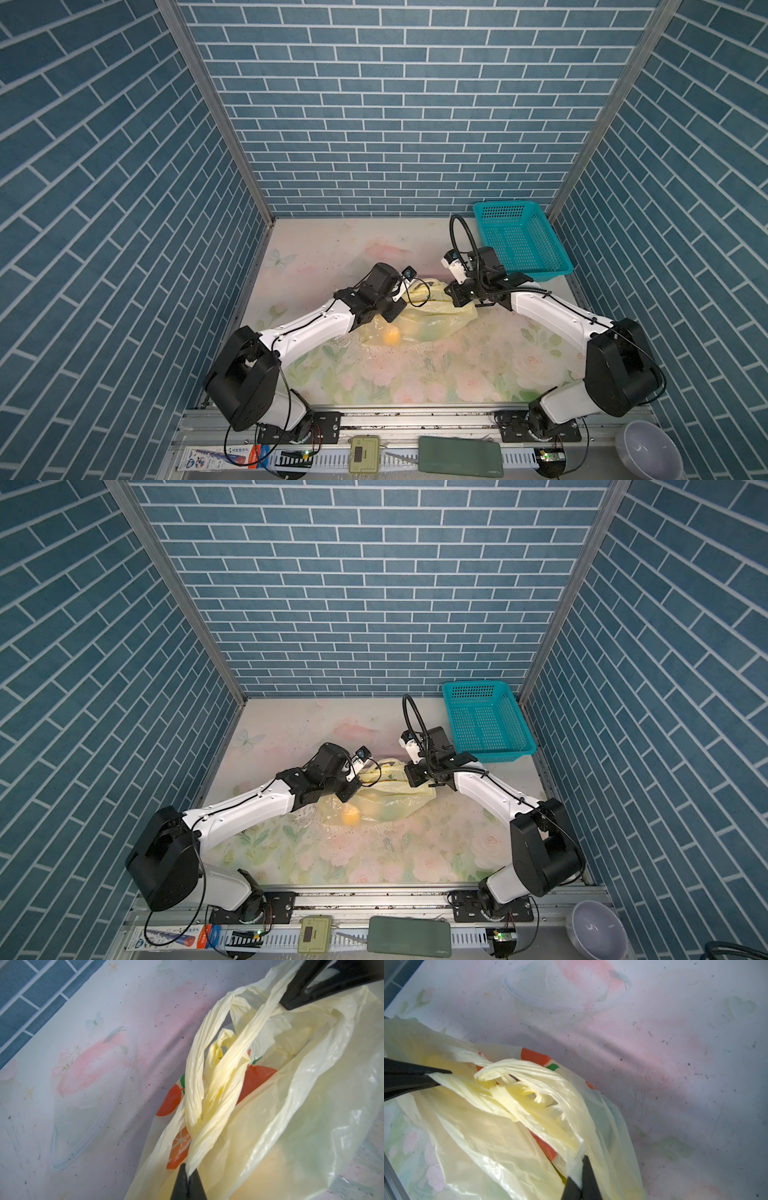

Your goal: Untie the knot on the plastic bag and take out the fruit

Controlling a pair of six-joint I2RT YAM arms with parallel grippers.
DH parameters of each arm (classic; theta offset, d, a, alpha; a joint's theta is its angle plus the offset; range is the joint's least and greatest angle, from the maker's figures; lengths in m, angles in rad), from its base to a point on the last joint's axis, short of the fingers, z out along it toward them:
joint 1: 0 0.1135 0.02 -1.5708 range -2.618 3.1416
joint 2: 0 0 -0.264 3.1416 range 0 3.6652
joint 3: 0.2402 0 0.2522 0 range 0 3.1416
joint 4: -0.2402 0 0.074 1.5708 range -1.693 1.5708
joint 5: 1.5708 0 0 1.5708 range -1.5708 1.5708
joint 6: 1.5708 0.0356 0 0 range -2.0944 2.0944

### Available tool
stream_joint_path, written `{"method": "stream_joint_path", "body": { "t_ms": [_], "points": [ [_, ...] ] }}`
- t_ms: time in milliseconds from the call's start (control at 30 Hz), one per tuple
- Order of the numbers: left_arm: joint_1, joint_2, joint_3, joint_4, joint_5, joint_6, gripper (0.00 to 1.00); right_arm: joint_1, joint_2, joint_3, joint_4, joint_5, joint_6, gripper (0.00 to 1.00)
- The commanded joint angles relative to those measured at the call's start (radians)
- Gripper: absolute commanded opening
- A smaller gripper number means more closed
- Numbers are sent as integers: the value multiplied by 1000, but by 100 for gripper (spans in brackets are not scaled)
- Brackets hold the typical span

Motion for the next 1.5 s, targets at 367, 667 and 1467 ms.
{"method": "stream_joint_path", "body": {
  "t_ms": [367, 667, 1467],
  "points": [
    [14, -354, -232, 146, -172, -194, 0, -53, -247, -180, 89, 127, 223, 0],
    [17, -452, -302, 141, -162, -299, 22, -56, -356, -281, 125, 128, 298, 0],
    [-28, -87, 41, 83, -221, -151, 100, 2, -352, -117, 51, 152, 167, 0]
  ]
}}
